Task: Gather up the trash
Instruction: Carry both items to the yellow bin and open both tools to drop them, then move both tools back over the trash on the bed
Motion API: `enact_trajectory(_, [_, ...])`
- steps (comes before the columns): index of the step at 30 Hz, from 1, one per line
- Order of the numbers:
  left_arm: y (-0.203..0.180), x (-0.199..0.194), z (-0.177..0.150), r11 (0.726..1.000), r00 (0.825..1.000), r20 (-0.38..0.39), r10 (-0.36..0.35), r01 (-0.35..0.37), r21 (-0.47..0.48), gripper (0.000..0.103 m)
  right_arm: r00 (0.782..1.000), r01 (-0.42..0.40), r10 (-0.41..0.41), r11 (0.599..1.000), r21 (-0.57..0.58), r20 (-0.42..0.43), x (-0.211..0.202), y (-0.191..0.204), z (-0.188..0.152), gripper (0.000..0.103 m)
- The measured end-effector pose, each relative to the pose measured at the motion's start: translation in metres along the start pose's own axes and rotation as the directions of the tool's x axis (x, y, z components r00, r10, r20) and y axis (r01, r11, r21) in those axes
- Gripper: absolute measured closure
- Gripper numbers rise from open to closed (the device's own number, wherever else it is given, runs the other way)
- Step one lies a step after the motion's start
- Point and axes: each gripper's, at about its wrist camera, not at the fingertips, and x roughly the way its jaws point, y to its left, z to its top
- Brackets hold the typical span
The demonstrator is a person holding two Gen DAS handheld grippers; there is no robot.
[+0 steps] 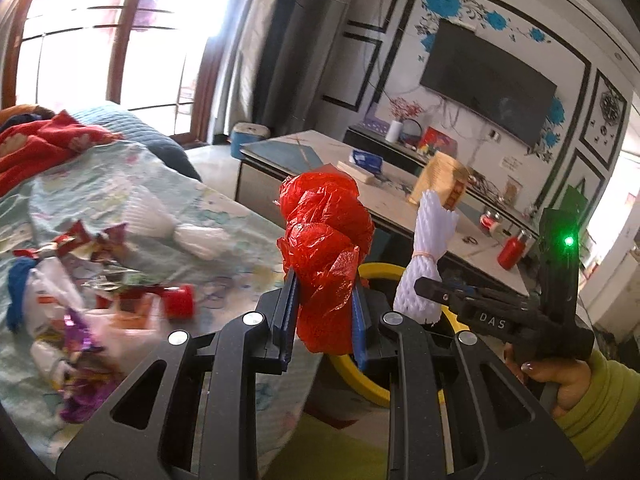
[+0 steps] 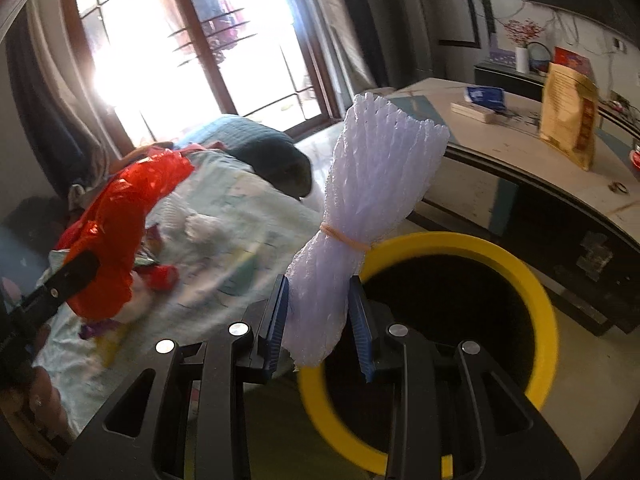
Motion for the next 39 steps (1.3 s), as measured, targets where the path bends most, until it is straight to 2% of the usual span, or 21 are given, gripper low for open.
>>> enact_trajectory(12, [-0.054,0.062,-0.007,0.994,0.991,-0.113,-0.071,0.080,0.070,0.086,0.996,0.067,-0.065,0.997,0.034,-0.058,-0.012,-0.047,-0.026,0.072])
enact_trajectory(17, [-0.072,0.088,-0.011,0.989,0.985,-0.150,-0.090,0.106,0.102,0.086,0.993,0.094,-0.089,0.993,0.072,-0.075,-0.013,-0.064,-0.032,0.065])
enact_trajectory(20, [-0.078,0.100,-0.014,0.988,0.983,-0.161,-0.088,0.107,0.113,0.072,0.992,0.107,-0.098,0.988,0.111,-0.083,-0.014,-0.076,-0.036,0.051])
enact_trajectory(23, [-0.083,0.103,-0.018,0.986,0.984,-0.150,-0.092,0.112,0.127,0.050,0.990,0.128,-0.118,0.982,0.139,-0.081,-0.018,-0.084,-0.038,0.049])
enact_trajectory(24, [-0.082,0.103,-0.018,0.986,0.984,-0.150,-0.095,0.114,0.123,0.039,0.989,0.135,-0.124,0.980,0.149,-0.076,-0.020,-0.086,-0.038,0.047])
enact_trajectory(25, [-0.080,0.103,-0.020,0.987,0.984,-0.150,-0.098,0.116,0.112,0.032,0.989,0.141,-0.131,0.978,0.154,-0.071,-0.021,-0.088,-0.038,0.046])
enact_trajectory(26, [-0.080,0.101,-0.020,0.988,0.984,-0.149,-0.099,0.115,0.104,0.031,0.988,0.148,-0.140,0.976,0.157,-0.064,-0.022,-0.090,-0.038,0.045])
enact_trajectory(28, [-0.077,0.095,-0.021,0.990,0.987,-0.136,-0.082,0.096,0.100,0.018,0.987,0.160,-0.154,0.974,0.159,-0.046,-0.025,-0.090,-0.036,0.043])
enact_trajectory(31, [-0.070,0.084,-0.020,0.993,0.992,-0.108,-0.061,0.071,0.098,0.011,0.985,0.173,-0.173,0.974,0.146,-0.008,-0.029,-0.087,-0.031,0.038])
enact_trajectory(39, [-0.054,0.056,-0.013,0.998,0.999,-0.044,-0.009,0.012,0.069,0.011,0.982,0.161,-0.165,0.986,0.049,0.096,-0.044,-0.052,-0.021,0.028])
